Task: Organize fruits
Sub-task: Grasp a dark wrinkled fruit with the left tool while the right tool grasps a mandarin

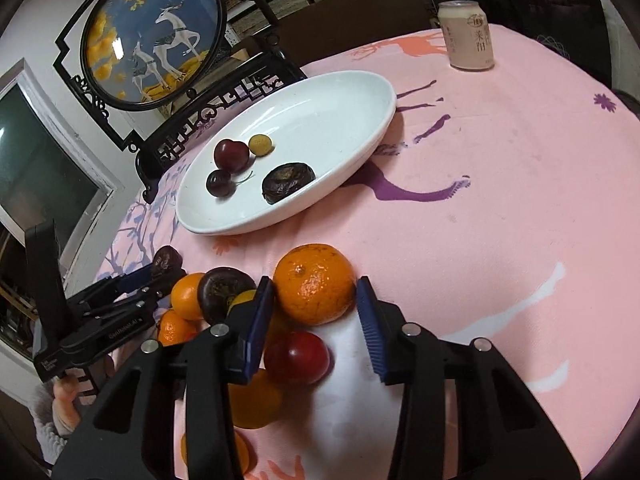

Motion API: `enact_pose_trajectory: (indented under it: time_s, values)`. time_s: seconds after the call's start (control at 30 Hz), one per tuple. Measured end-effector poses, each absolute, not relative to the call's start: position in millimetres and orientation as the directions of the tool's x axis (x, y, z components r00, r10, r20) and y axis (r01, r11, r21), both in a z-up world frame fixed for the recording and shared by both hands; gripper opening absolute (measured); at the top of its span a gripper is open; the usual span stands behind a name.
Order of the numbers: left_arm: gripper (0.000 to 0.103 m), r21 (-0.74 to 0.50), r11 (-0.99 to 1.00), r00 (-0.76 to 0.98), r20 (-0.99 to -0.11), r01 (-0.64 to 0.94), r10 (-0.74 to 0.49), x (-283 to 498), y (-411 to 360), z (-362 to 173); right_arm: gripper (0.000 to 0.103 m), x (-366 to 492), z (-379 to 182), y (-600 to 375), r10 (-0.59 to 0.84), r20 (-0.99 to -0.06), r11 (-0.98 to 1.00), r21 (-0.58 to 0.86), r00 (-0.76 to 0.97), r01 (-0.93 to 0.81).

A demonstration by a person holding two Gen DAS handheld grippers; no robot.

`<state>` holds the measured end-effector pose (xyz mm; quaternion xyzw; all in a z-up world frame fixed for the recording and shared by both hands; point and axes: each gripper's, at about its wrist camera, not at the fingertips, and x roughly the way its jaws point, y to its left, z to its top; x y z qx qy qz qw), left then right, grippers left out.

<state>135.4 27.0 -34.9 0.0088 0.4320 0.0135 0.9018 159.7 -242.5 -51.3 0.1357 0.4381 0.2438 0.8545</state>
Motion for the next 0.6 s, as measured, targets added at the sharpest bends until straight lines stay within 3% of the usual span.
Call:
enact_pose_trajectory:
  time_s: [0.07, 0.17, 0.6]
  values:
    - [0.041, 0.009, 1.0, 0.629, -0.777, -0.03, 0.026, 134, 32, -33, 0.041, 160, -51, -245, 0.543, -0.679, 0.84, 0.457, 0.494, -0.294]
    - [0.04, -0.042, 0.999, 0.634, -0.773, -0.034, -0.011, 133, 40, -29, 0.041, 158, -42, -253, 0.547, -0.652, 0.835, 0.468, 0.524, -0.289]
    - [0.04, -0.04, 0.999, 0.692, -0.722, -0.03, -0.008, 124, 37, -8, 0.041, 153, -25, -273, 0.558, -0.591, 0.818, 0.511, 0.582, -0.264]
